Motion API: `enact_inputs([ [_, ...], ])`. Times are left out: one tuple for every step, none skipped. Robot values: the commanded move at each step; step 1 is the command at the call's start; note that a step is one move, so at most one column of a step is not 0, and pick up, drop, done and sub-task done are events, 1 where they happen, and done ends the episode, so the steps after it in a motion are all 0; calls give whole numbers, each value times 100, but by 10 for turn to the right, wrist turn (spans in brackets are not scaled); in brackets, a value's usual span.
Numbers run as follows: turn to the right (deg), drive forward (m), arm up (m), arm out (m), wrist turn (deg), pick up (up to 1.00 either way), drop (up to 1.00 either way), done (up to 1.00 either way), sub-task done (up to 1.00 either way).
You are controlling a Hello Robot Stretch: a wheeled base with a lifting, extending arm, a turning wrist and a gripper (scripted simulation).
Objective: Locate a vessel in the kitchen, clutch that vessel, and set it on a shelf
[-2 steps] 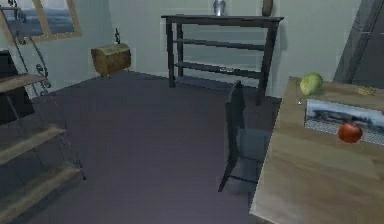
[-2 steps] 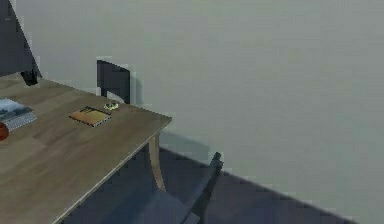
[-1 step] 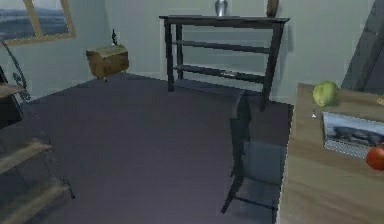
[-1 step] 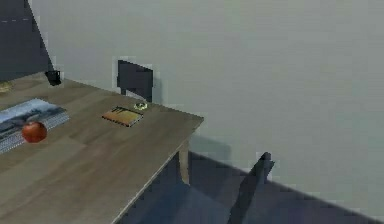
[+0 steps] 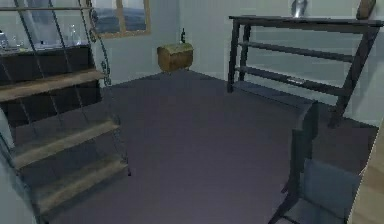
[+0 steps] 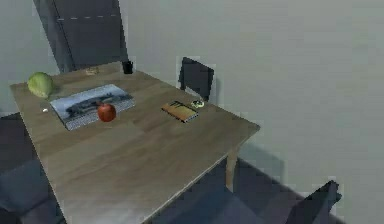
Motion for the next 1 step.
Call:
enact_inputs([
  [0, 50, 0, 0, 0, 0, 0, 0, 0],
])
